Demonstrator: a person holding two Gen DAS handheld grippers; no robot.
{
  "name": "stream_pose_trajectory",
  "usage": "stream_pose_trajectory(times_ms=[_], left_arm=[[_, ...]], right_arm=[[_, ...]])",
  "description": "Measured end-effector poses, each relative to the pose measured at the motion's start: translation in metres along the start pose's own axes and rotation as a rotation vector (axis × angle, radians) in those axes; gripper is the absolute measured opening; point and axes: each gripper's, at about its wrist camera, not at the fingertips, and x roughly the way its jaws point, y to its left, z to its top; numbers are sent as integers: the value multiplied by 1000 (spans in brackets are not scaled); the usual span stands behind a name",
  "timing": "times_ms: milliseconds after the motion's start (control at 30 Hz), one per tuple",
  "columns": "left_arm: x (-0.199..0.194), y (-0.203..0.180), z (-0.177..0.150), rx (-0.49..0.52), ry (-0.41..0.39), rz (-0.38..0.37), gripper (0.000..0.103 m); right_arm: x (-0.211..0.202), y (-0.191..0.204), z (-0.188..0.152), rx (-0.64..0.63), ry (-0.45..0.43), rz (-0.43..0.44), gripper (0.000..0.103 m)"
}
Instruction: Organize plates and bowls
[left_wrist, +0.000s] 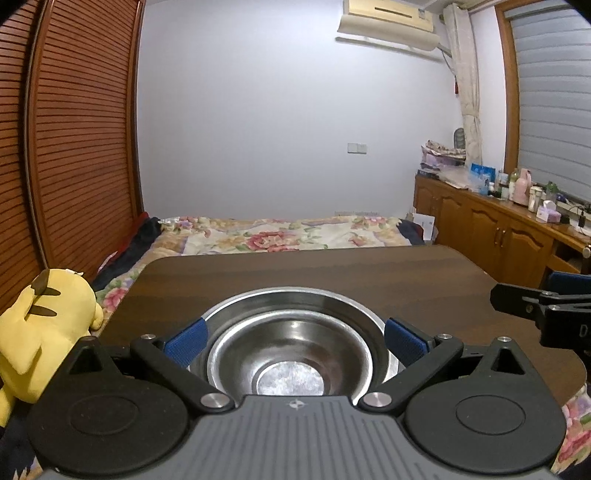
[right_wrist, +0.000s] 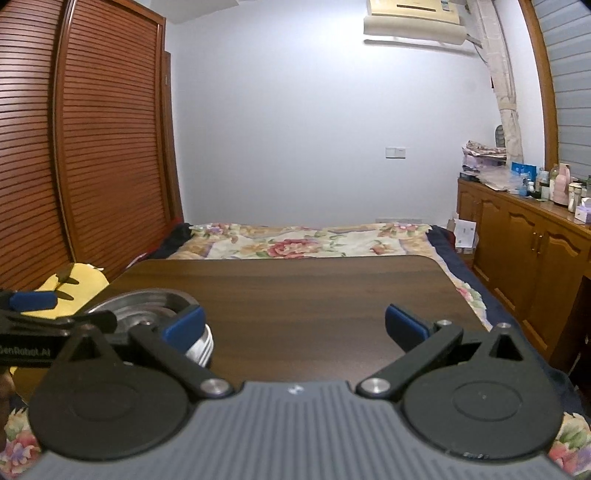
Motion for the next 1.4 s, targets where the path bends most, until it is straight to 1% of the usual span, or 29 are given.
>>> stream_pose_trajectory(times_ms=[133, 300, 400, 700, 1400], left_arm=[[-6, -3, -3, 17, -5, 3, 103], [-11, -7, -5, 25, 9, 4, 103], [-14, -9, -5, 26, 4, 9, 103], [-11, -10, -13, 22, 16, 15, 103], [-5, -10, -35, 6, 47, 36, 103]], right_arm=[[-2, 1, -4, -4, 8, -15, 103], [-4, -2, -7, 9, 35, -4, 103], [-7, -4, -7, 14, 30, -9, 103], [-8, -8, -12, 16, 20, -11, 103], [0, -10, -34, 31, 56, -32, 103]])
